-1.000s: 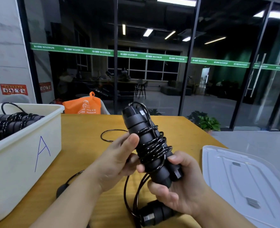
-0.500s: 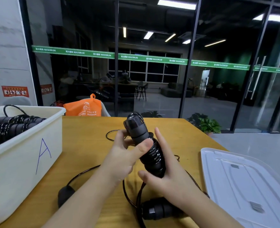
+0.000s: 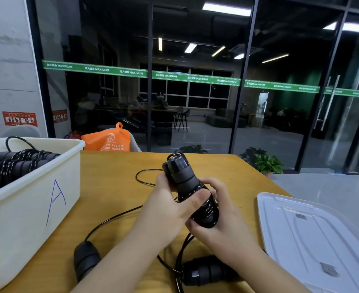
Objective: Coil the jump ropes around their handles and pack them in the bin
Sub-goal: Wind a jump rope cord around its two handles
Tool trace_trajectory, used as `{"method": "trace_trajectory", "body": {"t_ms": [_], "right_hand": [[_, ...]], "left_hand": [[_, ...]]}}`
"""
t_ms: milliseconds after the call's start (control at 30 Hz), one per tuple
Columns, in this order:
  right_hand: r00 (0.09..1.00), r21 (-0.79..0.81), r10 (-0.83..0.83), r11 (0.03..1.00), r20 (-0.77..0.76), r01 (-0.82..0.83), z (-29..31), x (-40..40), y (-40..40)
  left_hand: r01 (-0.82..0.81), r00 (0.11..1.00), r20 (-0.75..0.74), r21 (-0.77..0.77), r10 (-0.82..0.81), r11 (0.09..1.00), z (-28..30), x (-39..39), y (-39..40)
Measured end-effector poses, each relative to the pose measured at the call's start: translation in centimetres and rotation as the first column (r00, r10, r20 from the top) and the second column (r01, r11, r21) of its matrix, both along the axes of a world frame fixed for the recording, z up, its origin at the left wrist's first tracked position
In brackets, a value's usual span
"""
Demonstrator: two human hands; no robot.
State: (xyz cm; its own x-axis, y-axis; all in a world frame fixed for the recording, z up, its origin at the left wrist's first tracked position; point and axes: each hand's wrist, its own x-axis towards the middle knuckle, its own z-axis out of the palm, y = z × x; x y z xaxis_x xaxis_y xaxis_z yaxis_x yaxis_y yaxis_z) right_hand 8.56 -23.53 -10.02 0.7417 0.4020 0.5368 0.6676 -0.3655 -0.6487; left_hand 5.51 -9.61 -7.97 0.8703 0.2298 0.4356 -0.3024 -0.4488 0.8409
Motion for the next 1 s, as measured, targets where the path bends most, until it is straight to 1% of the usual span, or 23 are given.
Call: {"method": "trace_trajectory", "body": {"t_ms": [67, 133, 167, 200, 267, 333, 400, 467, 533, 600, 667, 733, 800, 900, 1000], "right_hand": [[0.998, -0.021, -0.052, 0.998, 0.029, 0.053, 0.0, 0.1, 0.0], [0.993, -0.034, -0.105, 0.994, 0.052, 0.107, 0.0, 0.3, 0.0], [0.989, -0.036, -0.136, 0.99, 0.058, 0.138, 0.1, 0.4, -0.1], [0.985, -0.037, -0.165, 0.985, 0.056, 0.167, 0.2, 0.5, -0.2], [0.976, -0.061, -0.213, 0.975, 0.051, 0.216, 0.3, 0.7, -0.4], [0.971, -0.109, -0.232, 0.966, 0.047, 0.236, 0.3, 0.5, -0.4], [0.977, -0.156, -0.21, 0.965, 0.018, 0.211, 0.2, 0.1, -0.2], [0.983, -0.188, -0.182, 0.966, -0.014, 0.176, 0.3, -0.2, -0.1], [0.986, -0.162, -0.161, 0.975, -0.049, 0.151, 0.7, -0.1, -0.2], [0.98, -0.03, -0.113, 0.994, -0.161, 0.11, 1.1, 0.2, -0.5], [0.948, 0.146, -0.021, 0.987, -0.317, 0.071, 1.6, 0.2, -0.8], [0.898, 0.271, 0.096, 0.962, -0.43, 0.027, 1.9, 0.1, -1.0], [0.842, 0.352, 0.22, 0.935, -0.493, -0.039, 2.1, -0.2, -0.9], [0.728, 0.504, 0.419, 0.856, -0.542, -0.117, 2.1, -0.7, -0.4], [0.606, 0.633, 0.584, 0.756, -0.54, -0.165, 2.0, -0.9, -0.4]], "left_hand": [[-0.107, 0.994, -0.002, 0.171, 0.109, 0.98, 0.3, -0.5, -0.1], [-0.244, 0.968, 0.046, 0.383, 0.246, 0.891, 0.9, -1.0, -0.3], [-0.285, 0.958, 0.103, 0.454, 0.267, 0.844, 1.1, -1.2, -0.4], [-0.294, 0.956, 0.172, 0.492, 0.239, 0.82, 1.2, -1.3, -0.4], [-0.208, 0.965, 0.25, 0.542, 0.081, 0.814, 1.0, -1.3, -0.5], [-0.106, 0.961, 0.267, 0.59, -0.07, 0.801, 0.4, -1.0, -0.4], [-0.063, 0.954, 0.267, 0.622, -0.135, 0.781, 0.0, -0.7, -0.1], [-0.034, 0.947, 0.272, 0.615, -0.172, 0.788, -0.1, -0.5, 0.3], [0.012, 0.942, 0.267, 0.575, -0.202, 0.818, 0.0, -0.4, 0.6], [0.032, 0.952, 0.243, 0.521, -0.184, 0.853, 0.1, -0.2, 1.0], [-0.022, 0.963, 0.244, 0.491, -0.113, 0.871, 0.1, 0.1, 1.5], [-0.094, 0.965, 0.261, 0.466, -0.035, 0.88, 0.1, 0.4, 2.3], [-0.114, 0.969, 0.246, 0.41, 0.01, 0.905, -0.2, 0.7, 2.9], [-0.059, 0.987, 0.161, 0.32, 0.008, 0.946, -0.3, 0.9, 2.6], [-0.012, 0.993, 0.122, 0.181, -0.01, 0.983, 0.1, 0.8, 2.0]]}}
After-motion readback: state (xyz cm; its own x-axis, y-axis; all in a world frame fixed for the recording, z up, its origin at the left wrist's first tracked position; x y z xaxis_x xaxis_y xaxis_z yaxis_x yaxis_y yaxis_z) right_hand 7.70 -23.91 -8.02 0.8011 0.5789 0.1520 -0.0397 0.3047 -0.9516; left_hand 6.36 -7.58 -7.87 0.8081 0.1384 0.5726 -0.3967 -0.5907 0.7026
